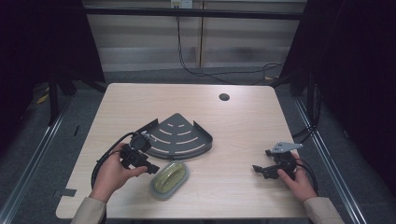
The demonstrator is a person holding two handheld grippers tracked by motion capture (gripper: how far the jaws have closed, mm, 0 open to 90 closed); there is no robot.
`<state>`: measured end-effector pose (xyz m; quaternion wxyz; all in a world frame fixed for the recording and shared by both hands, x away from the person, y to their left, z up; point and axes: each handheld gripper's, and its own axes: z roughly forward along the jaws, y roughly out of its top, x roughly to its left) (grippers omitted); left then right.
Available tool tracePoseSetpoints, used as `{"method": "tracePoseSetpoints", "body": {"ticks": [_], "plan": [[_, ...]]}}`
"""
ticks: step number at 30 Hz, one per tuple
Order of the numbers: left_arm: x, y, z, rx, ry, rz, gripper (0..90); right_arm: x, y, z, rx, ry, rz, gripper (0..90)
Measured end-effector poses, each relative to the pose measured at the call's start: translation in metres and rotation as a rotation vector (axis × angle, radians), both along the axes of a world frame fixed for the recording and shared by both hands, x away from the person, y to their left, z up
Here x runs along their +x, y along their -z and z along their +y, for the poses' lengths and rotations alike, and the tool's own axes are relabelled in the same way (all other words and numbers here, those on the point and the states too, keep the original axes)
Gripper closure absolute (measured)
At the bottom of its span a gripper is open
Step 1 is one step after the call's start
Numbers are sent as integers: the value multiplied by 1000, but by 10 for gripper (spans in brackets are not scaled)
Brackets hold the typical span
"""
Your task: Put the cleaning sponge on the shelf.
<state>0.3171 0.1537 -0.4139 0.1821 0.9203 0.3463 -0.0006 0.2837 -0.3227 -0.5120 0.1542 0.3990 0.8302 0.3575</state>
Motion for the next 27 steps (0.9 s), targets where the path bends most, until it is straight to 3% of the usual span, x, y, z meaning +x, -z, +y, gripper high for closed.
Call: {"method": "tracePoseSetpoints", "body": {"ticks": [8, 15, 19, 27], "plan": [[1, -5, -23, 46, 53, 54, 375, 0, 0, 0, 0, 0, 0, 109], [4, -1, -38, 74, 69, 109, 390, 0, 0, 0, 1, -1, 1, 109], [4, 1, -45, 68, 71, 133, 402, 0, 0, 0, 0, 0, 0, 109], [3, 8, -60, 117, 96, 187, 492, 0, 0, 0, 0, -2, -1, 109]]}}
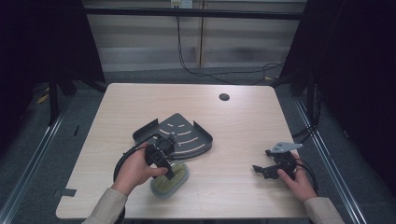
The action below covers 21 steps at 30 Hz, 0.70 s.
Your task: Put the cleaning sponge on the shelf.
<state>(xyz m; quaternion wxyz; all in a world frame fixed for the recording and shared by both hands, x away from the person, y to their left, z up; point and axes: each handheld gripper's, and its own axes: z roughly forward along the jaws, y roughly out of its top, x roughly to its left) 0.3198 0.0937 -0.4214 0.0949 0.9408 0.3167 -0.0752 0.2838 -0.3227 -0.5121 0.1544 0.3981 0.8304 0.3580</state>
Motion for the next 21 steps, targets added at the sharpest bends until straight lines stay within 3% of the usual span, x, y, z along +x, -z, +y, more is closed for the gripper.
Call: {"method": "tracePoseSetpoints", "body": {"ticks": [11, 21], "plan": [[-1, 4, -9, 53, 20, 10, 699, 0, 0, 0, 0, 2, 2, 109], [1, -2, -8, 80, 22, 13, 711, 0, 0, 0, -1, 2, 2, 109]]}}
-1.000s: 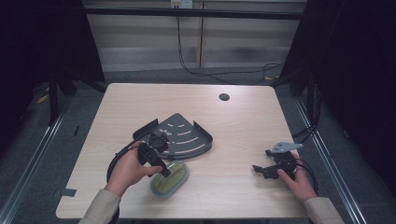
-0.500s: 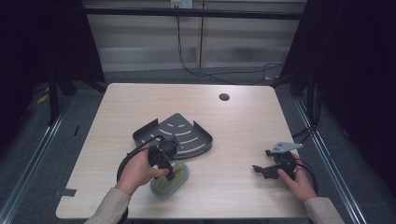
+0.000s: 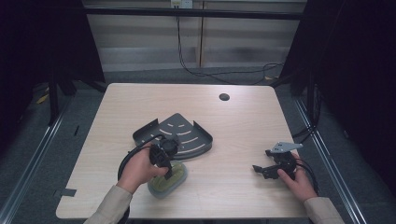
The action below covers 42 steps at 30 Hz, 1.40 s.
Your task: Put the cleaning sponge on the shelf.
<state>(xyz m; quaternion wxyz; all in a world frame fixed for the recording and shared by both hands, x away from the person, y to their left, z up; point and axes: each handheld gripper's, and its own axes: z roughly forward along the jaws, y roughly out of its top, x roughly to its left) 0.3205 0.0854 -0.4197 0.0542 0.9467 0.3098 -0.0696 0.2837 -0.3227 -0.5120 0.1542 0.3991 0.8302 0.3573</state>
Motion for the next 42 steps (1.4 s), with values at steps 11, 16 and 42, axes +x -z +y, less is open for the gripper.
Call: {"method": "tracePoseSetpoints", "body": {"ticks": [11, 16, 42], "plan": [[2, -10, -1, 10, 16, 8, 712, 0, 0, 0, 1, -2, -1, 109], [2, -18, -1, -2, 16, 12, 713, 0, 0, 0, 1, 0, 0, 109], [13, -60, -2, -25, 30, -3, 713, 0, 0, 0, 0, -3, -1, 109]]}}
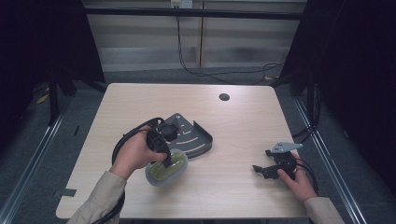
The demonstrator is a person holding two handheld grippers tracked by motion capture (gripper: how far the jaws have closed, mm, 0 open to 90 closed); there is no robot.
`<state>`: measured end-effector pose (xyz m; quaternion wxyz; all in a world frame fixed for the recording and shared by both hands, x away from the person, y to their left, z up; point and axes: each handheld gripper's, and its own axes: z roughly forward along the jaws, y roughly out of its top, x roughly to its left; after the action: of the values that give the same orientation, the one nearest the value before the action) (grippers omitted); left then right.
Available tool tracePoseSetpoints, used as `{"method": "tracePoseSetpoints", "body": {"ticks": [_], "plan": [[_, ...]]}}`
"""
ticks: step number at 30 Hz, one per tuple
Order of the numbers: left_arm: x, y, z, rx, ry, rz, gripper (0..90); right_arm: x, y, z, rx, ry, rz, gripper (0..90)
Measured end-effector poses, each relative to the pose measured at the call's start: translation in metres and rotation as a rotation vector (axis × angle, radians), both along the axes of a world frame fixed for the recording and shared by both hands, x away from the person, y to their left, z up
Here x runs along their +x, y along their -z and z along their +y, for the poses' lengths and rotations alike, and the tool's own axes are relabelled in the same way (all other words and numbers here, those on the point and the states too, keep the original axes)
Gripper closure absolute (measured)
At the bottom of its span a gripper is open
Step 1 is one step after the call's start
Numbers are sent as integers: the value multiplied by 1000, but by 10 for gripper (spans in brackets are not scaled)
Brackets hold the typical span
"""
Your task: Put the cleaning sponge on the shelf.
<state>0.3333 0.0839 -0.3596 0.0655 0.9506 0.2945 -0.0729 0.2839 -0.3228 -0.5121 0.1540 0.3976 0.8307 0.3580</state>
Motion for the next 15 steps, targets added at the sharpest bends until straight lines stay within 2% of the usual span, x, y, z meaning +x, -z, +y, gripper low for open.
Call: {"method": "tracePoseSetpoints", "body": {"ticks": [1, 4, 8, 10, 15], "plan": [[2, -2, 0, 7, 13, 3, 713, 0, 0, 0, 1, 5, 1, 109], [2, -7, 0, -5, 0, -2, 713, 0, 0, 0, 2, 3, 0, 109], [5, -16, 0, 2, 10, -10, 713, 0, 0, 0, 1, 2, -2, 109], [7, -19, 1, -6, -9, -15, 713, 0, 0, 0, 1, 3, -2, 109], [12, -24, 3, -10, -21, -25, 713, 0, 0, 0, 1, 2, -2, 109]]}}
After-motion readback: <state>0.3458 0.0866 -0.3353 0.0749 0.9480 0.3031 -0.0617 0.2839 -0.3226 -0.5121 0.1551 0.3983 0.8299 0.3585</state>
